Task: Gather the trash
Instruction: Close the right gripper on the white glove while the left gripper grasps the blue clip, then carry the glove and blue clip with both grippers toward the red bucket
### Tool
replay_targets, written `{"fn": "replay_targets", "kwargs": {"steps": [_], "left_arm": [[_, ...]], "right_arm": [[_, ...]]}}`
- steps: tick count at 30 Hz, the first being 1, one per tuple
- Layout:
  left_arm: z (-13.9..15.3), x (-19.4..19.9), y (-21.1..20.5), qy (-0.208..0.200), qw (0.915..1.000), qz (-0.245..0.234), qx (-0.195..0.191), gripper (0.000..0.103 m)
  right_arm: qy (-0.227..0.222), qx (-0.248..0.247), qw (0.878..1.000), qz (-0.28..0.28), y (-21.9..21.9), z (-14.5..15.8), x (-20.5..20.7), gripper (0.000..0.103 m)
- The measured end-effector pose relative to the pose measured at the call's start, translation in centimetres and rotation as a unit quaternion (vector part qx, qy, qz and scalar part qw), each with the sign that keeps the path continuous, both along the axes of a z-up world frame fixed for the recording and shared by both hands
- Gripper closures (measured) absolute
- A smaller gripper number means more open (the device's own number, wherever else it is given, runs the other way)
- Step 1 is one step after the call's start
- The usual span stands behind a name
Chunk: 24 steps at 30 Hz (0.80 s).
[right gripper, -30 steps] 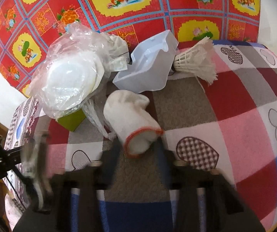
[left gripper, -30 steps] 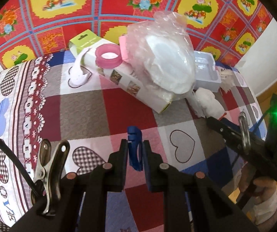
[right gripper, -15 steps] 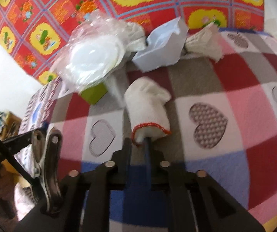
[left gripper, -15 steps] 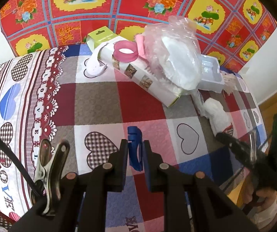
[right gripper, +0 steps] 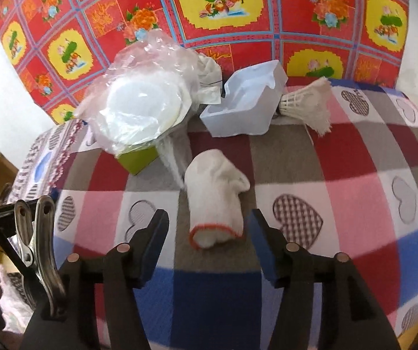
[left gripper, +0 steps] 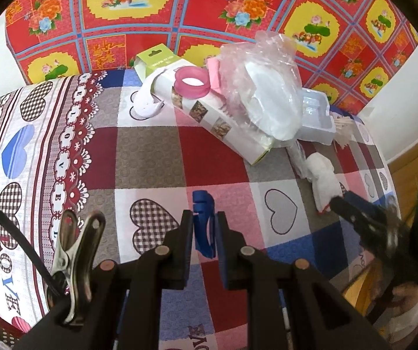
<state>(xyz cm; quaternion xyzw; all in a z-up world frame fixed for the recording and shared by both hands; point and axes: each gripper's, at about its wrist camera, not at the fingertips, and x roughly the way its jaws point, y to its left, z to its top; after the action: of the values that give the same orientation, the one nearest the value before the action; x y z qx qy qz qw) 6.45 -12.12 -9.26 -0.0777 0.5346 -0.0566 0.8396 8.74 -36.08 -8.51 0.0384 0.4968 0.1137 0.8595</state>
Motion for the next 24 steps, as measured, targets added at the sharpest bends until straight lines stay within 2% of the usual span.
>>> {"fn": "replay_targets", "kwargs": {"steps": [4,6,8,11,14,24], "left_arm": [[-0.2,-0.4,0.7,0.002,0.9999,0.012,0.001,0.087],[-0.2,-0.7,1.1,0.004,0.9998,0.019,0.001,0.087],[-0.3,-1.0,1.6,0.005,0.9996,0.027,0.001,0.087],[-0.1,-1.7,2.4,0.004,0.9993,0.038,0.002,0.087],[0.0,-2.2,3.2,0.002,0.9988,0.048,0.001,0.087],[0.8,-4.1,5.8,-0.015,0.9976,0.065,-0.017,0.087]], "right_arm": [[0.010,0.005,1.000,0.001,0.0,-1.2,1.3,0.046],[0.019,0.016,1.000,-0.007,-0.3,-1.8,1.7,0.062],[0.033,0.032,0.999,-0.024,-0.9,-2.3,1.9,0.070],[0.027,0.041,0.998,-0.024,-1.3,-2.0,1.6,0.083],[0.019,0.043,0.999,-0.022,-1.0,-1.6,1.1,0.086],[-0.012,0.058,0.998,-0.003,2.5,1.4,-2.1,0.086]]}}
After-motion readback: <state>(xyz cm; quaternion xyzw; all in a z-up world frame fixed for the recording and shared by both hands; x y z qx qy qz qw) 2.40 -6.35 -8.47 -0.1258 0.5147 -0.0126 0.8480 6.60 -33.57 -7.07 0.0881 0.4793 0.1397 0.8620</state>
